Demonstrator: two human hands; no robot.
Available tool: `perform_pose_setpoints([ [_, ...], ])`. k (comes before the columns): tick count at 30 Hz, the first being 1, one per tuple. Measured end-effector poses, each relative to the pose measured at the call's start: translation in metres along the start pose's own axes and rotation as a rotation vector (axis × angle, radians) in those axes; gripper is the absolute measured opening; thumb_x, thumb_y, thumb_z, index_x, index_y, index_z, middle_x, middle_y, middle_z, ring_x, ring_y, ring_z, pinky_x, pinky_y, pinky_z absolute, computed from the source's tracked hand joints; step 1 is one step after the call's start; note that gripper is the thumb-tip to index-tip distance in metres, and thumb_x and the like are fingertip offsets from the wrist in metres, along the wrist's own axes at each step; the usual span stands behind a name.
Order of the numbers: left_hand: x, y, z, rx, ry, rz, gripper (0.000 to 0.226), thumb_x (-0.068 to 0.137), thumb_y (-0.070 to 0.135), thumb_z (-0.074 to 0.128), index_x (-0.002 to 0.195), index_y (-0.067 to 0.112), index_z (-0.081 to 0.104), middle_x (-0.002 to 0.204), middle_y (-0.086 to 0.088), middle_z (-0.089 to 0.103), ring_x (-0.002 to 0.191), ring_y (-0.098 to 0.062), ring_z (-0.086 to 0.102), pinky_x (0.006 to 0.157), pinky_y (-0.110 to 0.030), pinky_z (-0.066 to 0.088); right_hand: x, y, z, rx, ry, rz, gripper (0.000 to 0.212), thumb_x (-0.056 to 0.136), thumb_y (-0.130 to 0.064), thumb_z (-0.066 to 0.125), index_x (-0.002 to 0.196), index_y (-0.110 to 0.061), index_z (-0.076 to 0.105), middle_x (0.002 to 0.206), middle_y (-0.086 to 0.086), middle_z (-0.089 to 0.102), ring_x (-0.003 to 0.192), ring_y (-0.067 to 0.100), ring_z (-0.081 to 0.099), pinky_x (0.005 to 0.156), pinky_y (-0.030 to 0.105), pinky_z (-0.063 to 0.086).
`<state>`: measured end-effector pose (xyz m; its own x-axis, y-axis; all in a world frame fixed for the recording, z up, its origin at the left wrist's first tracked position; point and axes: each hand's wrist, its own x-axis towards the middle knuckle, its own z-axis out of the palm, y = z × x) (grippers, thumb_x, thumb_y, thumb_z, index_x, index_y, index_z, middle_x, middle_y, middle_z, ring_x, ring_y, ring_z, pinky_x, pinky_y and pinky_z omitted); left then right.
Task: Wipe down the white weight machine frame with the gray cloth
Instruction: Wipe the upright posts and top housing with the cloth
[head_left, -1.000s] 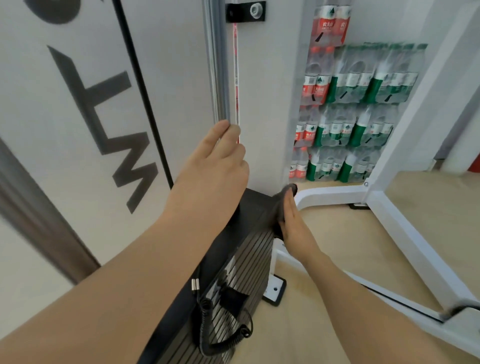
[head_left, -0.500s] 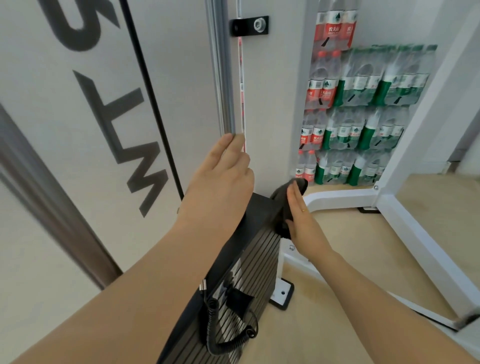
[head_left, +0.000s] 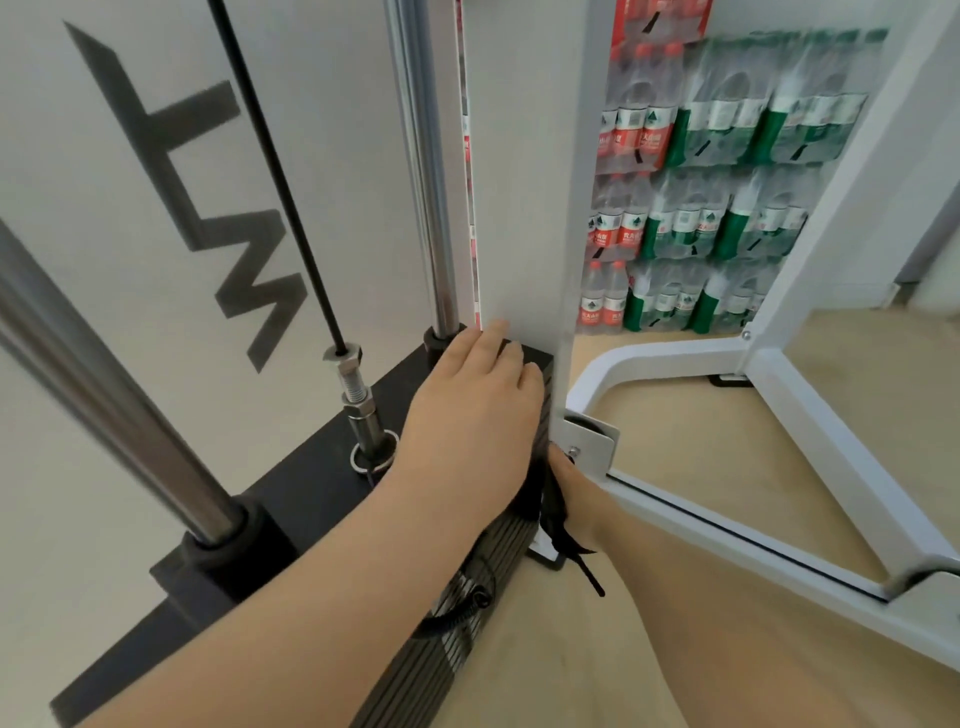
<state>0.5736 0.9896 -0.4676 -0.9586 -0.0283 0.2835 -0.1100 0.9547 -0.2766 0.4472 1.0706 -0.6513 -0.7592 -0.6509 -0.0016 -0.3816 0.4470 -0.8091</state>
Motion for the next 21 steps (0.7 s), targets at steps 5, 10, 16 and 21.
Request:
perform_pose_setpoints([
  [5,-0.021,0.001,-0.007,-0.087,0.032,0.019,0.043,0.092,0.020,0.037,0.134,0.015,0.042,0.144,-0.006,0.037,0.142,-0.023,0.009,0.114,-0.032,-0.002,-0.020,-0.010,-0.001,0.108,0.061,0.259,0.016,0.095,-0.028,0.049,0.096,-0.012,0.053,0.083,0.008,0.053,0.072,0.018,0.052,0.054,0.017,0.040],
  [10,-0.059,-0.002,-0.017,-0.183,0.113,-0.077,0.031,0.088,0.011,0.048,0.117,0.008,0.058,0.131,-0.012,0.051,0.138,-0.027,0.025,0.113,-0.034,0.014,-0.050,-0.026,-0.026,0.077,0.182,0.048,0.055,0.087,0.012,0.036,0.132,-0.017,0.047,0.130,0.007,0.053,0.116,0.022,0.051,0.088,0.016,0.044],
  [16,-0.124,0.003,-0.025,-0.205,0.198,-0.088,0.034,0.078,0.007,0.037,0.089,0.004,0.069,0.106,-0.014,0.065,0.109,-0.032,0.058,0.086,-0.035,0.045,-0.096,-0.083,-0.021,0.152,0.309,-0.146,0.057,0.064,0.014,0.034,0.071,-0.037,0.057,0.079,-0.020,0.059,0.079,0.000,0.051,0.073,0.008,0.041],
  [21,-0.212,0.022,-0.049,-0.258,0.100,-0.221,0.040,0.073,0.009,0.031,0.093,0.003,0.066,0.091,-0.013,0.061,0.081,-0.031,0.059,0.047,-0.024,0.030,-0.146,-0.106,0.009,0.066,0.053,-0.327,0.046,0.060,0.015,0.033,0.067,-0.026,0.052,0.068,-0.018,0.053,0.069,-0.006,0.050,0.065,0.017,0.041],
])
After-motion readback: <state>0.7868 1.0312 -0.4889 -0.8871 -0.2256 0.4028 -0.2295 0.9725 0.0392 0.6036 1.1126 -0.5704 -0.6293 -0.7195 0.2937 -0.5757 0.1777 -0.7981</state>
